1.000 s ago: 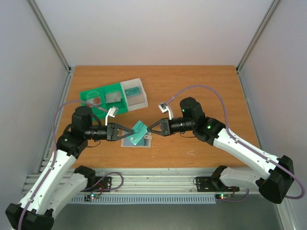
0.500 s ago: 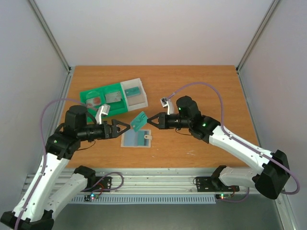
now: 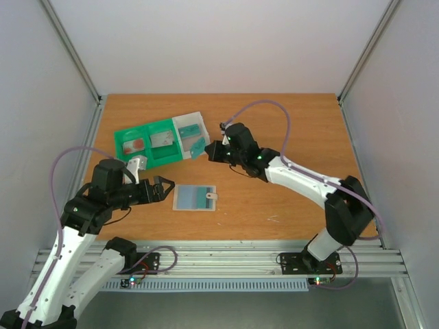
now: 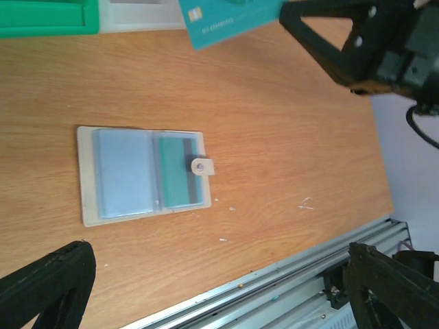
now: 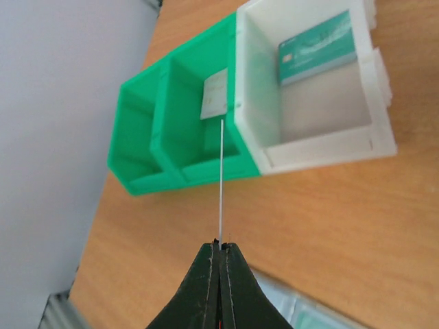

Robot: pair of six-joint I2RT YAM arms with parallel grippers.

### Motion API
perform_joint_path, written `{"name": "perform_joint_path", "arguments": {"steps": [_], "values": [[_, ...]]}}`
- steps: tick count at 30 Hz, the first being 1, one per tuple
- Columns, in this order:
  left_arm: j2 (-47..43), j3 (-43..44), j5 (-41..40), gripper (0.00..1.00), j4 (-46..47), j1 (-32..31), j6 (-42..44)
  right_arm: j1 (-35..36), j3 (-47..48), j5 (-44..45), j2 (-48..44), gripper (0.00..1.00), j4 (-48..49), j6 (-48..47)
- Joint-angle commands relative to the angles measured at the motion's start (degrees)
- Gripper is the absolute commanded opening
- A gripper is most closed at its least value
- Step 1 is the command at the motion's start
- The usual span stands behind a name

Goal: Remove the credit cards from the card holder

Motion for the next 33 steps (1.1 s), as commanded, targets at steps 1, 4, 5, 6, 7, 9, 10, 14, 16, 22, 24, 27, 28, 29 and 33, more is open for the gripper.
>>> {"name": "perform_joint_path", "arguments": {"steps": [1,4,5,6,7,9,10,14,16,22,24,27,28,29,33], "values": [[-1.6,-1.7,-3.3,0.99,-0.3,-0.1,2.2,-1.1,5.4,6.8,6.3,0.01,3.5,-2.6],[-2.0,-2.0,-2.1,0.99,0.5,-0.1,2.6,-1.5,9.2,9.3,10.6,0.01,4.4,-3.9],[-1.9,-2.0,-1.9,0.99,0.5,-0.1,2.8,-1.6,10.4,10.9,11.9,0.01,4.8,-4.4],[-1.9,-2.0,-1.7,0.99,0.5,-0.1,2.9,-1.8,11.7,11.8,13.4,0.01,5.1,-4.9],[-1.9,-1.9,-1.7,0.99,0.5,-0.1,3.1,-2.1,13.0,11.9,15.0,0.01,5.5,-5.2],[-1.9,-1.9,-1.7,0.99,0.2,-0.1,3.4,-2.7,15.5,11.5,18.4,0.01,6.1,-5.4],[-2.0,-1.9,-1.6,0.99,0.0,-0.1,3.5,-2.9,16.6,11.2,19.9,0.01,6.1,-5.6],[-3.0,-2.1,-1.5,0.99,0.3,-0.1,3.6,-3.5,21.7,11.0,26.0,0.01,7.3,-6.1],[-3.3,-2.1,-1.2,0.99,0.3,-0.1,3.7,-3.7,24.3,10.6,28.5,0.01,6.9,-6.3],[-3.8,-2.6,-0.9,0.99,1.1,-0.1,3.6,-4.6,36.0,8.0,37.3,0.01,1.0,-6.6],[-3.4,-2.3,-0.8,0.99,0.9,-0.1,3.8,-4.8,38.9,7.0,39.7,0.01,-0.2,-6.6],[-3.1,-2.1,-0.4,0.99,0.5,-0.1,4.2,-5.2,43.6,6.1,42.7,0.01,-3.3,-6.2],[-3.1,-2.1,-0.4,0.99,0.5,-0.1,4.2,-5.2,44.4,6.1,43.4,0.01,-3.5,-6.0],[-3.2,-2.1,-0.4,0.99,0.5,-0.1,4.2,-5.3,45.3,6.1,44.1,0.01,-3.9,-5.9],[-3.3,-2.2,-0.7,0.99,0.5,-0.1,4.2,-5.5,50.9,5.7,48.5,0.01,-7.8,-5.1]]}}
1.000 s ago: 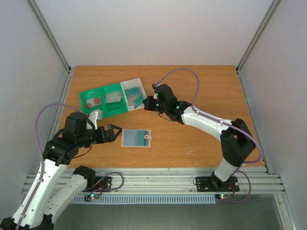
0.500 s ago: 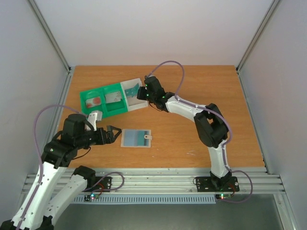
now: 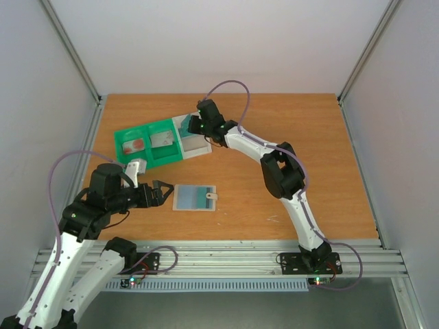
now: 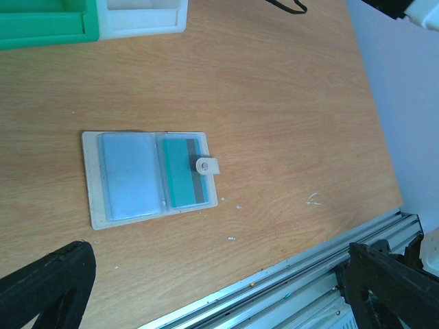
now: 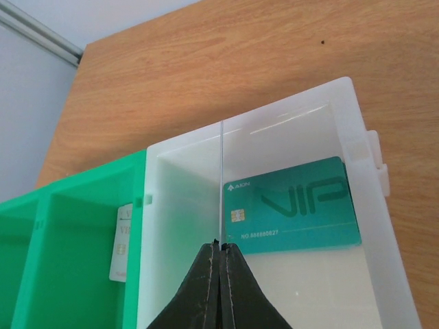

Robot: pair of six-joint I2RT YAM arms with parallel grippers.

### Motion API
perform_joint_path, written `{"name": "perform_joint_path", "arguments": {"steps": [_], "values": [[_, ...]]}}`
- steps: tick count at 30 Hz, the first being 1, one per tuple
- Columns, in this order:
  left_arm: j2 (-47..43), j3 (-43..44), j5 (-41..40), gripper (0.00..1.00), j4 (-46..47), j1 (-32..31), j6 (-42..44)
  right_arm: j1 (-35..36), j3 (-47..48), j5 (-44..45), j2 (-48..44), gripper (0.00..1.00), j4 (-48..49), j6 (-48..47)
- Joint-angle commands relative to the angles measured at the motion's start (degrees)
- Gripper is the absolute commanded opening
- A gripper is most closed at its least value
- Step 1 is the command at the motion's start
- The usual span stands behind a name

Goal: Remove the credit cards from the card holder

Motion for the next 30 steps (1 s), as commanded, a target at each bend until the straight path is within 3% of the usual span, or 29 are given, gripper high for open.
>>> {"name": "perform_joint_path", "arguments": {"steps": [1,7,16,25,30], "values": [[-0.2,-0.3,0.2,0.99,0.9,-0.1,0.9,-0.4,5.9,-0.5,4.7,0.01,-4.9,0.7],[0.5,-0.2,0.1,0.99,1.3,-0.1,0.8,-0.5,12.6,-0.2,9.7,0.03,-9.8,2.0],[0.7,-0.1,-0.1,0.99,1.0,-0.1,0.6,-0.6,17.4,1.8,10.1,0.13,-15.9,1.0],[3.2,-0.1,-2.0,0.99,1.0,-0.1,-1.8,-1.0,17.1,-3.1,2.6,0.21,-24.3,0.7],[4.1,-1.0,-3.4,0.99,1.7,-0.1,-3.6,-0.9,10.0,-7.8,-5.2,0.23,-25.0,1.3]]}}
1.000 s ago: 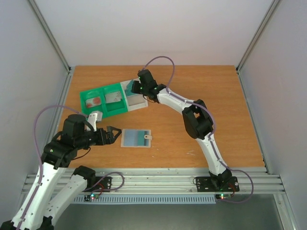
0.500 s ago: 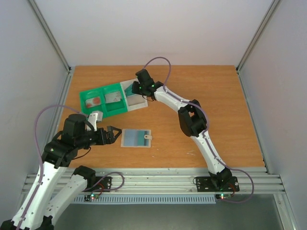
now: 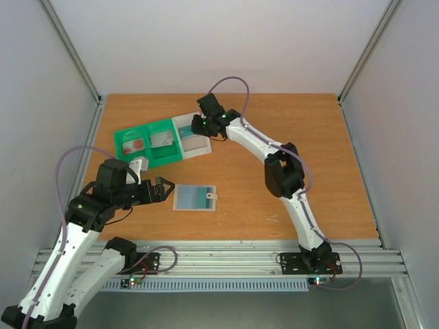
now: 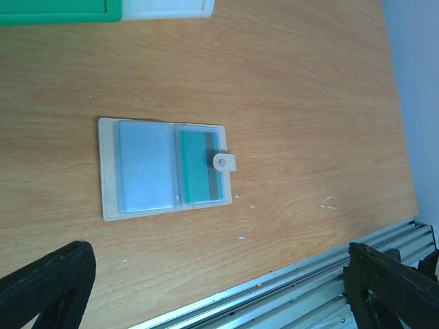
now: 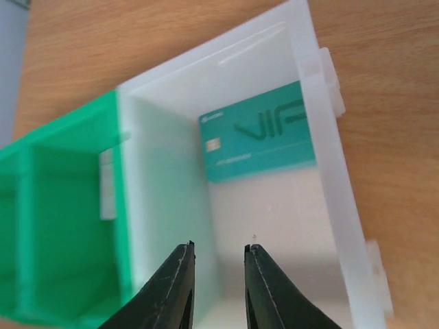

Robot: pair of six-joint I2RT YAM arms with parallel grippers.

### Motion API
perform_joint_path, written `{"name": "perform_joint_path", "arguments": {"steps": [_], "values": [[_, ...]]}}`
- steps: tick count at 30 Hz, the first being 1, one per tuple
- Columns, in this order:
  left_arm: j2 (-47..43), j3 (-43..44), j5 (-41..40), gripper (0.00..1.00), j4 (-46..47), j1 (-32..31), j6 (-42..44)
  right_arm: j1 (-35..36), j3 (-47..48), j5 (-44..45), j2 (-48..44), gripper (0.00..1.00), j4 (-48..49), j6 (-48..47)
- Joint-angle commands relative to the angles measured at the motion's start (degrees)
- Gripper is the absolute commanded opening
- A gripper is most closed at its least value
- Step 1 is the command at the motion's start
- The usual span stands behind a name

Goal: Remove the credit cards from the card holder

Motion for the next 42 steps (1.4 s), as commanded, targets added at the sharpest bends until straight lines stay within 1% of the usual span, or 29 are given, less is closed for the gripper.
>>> {"name": "perform_joint_path", "arguments": {"steps": [1,2,6,11,17,20,22,28,35,38,42], "values": [[0.6,-1.1,-2.3,0.99,1.8,-0.1,-2.0,0.0,-6.6,-4.7,-11.4,0.23,-1.1,0.1],[1.0,-1.2,-2.6,0.99,1.8,-0.1,-2.1,0.2,-9.4,-5.0,-13.6,0.23,-0.4,0.3],[3.4,-1.4,-2.0,0.92,2.0,-0.1,-2.4,0.4,-21.8,-6.6,-22.8,0.23,2.6,1.8],[6.5,-1.4,-2.3,0.85,1.5,-0.1,-2.8,0.7,-35.9,-7.5,-34.8,0.25,5.4,2.7],[8.1,-4.1,-0.4,0.8,6.1,-0.1,-6.2,2.2,-48.2,-7.2,-45.0,0.27,5.7,3.2],[9.3,-6.5,1.6,0.78,9.3,-0.1,-7.9,4.2,-52.8,-6.5,-48.4,0.29,5.7,3.4],[9.9,-7.9,2.7,0.76,11.8,-0.1,-8.9,5.9,-55.9,-6.5,-50.2,0.33,7.0,3.9],[13.6,-11.9,2.3,0.74,17.2,-0.1,-9.3,11.6,-62.0,-5.1,-51.8,0.37,10.0,5.5],[19.1,-15.5,1.3,0.73,22.9,-0.1,-9.2,15.2,-66.2,-4.9,-49.4,0.37,14.3,7.8],[21.4,-16.3,0.7,0.7,25.0,-0.1,-9.2,16.2,-67.0,-4.9,-47.9,0.36,16.1,8.7],[23.9,-17.5,0.4,0.64,28.0,-0.1,-9.7,16.6,-68.2,-5.0,-45.8,0.34,18.7,10.4]]}}
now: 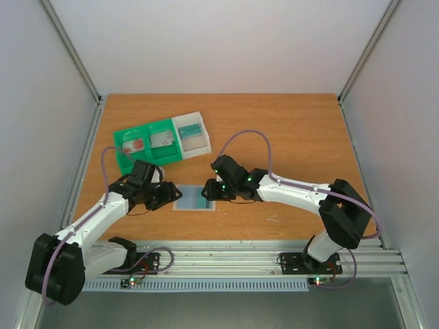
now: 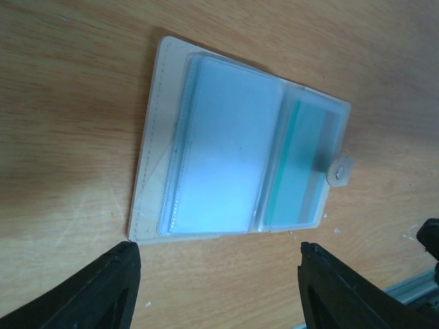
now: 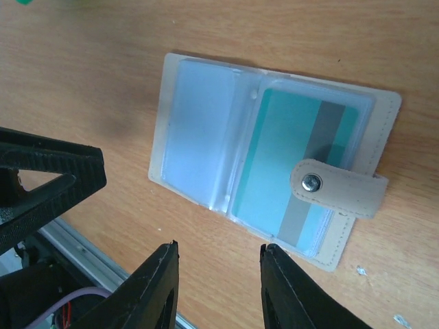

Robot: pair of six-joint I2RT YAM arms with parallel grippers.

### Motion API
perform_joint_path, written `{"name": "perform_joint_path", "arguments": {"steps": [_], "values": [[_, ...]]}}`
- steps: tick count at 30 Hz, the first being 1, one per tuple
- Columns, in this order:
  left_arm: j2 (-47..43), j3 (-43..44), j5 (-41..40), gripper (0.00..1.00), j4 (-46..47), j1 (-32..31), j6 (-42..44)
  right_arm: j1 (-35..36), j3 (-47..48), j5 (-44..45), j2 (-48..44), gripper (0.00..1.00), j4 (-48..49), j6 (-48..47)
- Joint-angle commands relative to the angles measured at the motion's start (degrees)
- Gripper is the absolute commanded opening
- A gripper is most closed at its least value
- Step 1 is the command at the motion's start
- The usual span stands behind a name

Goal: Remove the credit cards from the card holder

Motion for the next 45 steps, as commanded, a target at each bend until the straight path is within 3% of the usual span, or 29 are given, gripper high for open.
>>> {"name": "perform_joint_path", "arguments": {"steps": [1,17,24,33,39,45], "values": [[2.5,-1.3,-0.8,0.63,7.0,-0.1,-0.2,0.8,-1.5,0.8,2.7,0.34,4.9,2.8],[7.9,-3.6,1.3,0.54,12.3,-0.1,0.1,0.8,-2.3,0.3,9.0,0.32,7.0,2.9],[10.0,-5.3,3.4,0.46,14.0,-0.1,-0.3,0.8,-2.3,3.5,10.6,0.32,4.4,0.7],[6.0,-8.8,12.6,0.4,16.4,-0.1,-5.2,0.7,-0.6,10.8,11.1,0.26,-2.6,-3.9],[1.4,-7.2,14.1,0.41,13.5,-0.1,-6.3,0.8,1.1,14.5,9.6,0.23,-6.8,-4.9],[1.6,-3.5,9.0,0.43,10.9,-0.1,-4.2,0.9,0.0,6.5,7.3,0.23,-1.8,-2.7]]}}
